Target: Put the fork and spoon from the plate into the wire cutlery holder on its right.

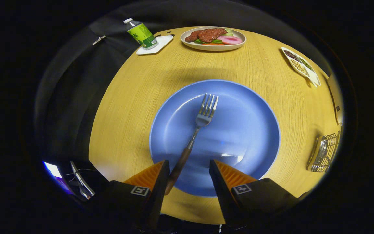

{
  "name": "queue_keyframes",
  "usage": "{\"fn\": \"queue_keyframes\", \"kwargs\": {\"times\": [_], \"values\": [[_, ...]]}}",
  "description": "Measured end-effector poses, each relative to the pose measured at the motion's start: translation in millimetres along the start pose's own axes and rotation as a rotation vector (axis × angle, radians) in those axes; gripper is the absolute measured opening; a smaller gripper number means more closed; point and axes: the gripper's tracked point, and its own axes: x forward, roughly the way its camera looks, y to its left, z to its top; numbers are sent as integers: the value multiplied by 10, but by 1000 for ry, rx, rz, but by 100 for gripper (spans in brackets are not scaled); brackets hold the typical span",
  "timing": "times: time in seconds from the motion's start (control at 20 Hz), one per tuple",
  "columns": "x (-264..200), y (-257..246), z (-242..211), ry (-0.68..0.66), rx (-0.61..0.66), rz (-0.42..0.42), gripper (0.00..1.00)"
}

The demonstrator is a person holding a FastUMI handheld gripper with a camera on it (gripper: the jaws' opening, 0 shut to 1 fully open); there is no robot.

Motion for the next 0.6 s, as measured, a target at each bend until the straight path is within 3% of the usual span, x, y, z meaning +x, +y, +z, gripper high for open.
{"fn": "queue_keyframes", "kwargs": {"times": [0.15, 0.35, 0.6], "values": [[18, -12, -38, 13, 21, 0, 66], [77, -22, -118, 55, 34, 23, 22], [47, -120, -62, 42, 31, 42, 12]]}}
